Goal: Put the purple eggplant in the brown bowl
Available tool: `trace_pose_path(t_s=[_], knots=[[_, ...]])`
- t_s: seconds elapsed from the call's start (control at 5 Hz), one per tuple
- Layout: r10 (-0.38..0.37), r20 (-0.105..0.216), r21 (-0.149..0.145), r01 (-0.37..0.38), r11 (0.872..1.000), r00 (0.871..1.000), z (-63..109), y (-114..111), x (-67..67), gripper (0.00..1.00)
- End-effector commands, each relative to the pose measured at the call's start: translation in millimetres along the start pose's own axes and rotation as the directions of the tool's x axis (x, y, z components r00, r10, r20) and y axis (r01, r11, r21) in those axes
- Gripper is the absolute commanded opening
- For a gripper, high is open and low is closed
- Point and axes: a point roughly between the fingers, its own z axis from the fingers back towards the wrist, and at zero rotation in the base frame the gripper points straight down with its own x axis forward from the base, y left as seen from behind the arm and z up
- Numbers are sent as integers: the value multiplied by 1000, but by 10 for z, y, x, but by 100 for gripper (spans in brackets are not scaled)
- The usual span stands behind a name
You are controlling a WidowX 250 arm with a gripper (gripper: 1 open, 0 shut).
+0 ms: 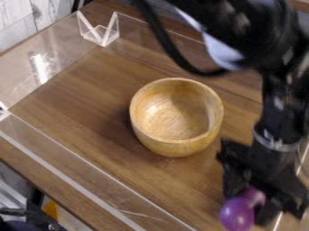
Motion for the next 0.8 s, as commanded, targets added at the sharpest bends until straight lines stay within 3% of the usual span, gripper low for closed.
trace_pose_path(t_s=[0.0,0.2,0.4,0.6], knots=[[2,115,24,-5,1000,993,582,33,51,0],[40,172,46,-49,998,984,901,324,68,0],[98,205,61,-112,992,974,1023,715,54,0],[137,218,66,-155,986,966,984,1005,33,0]])
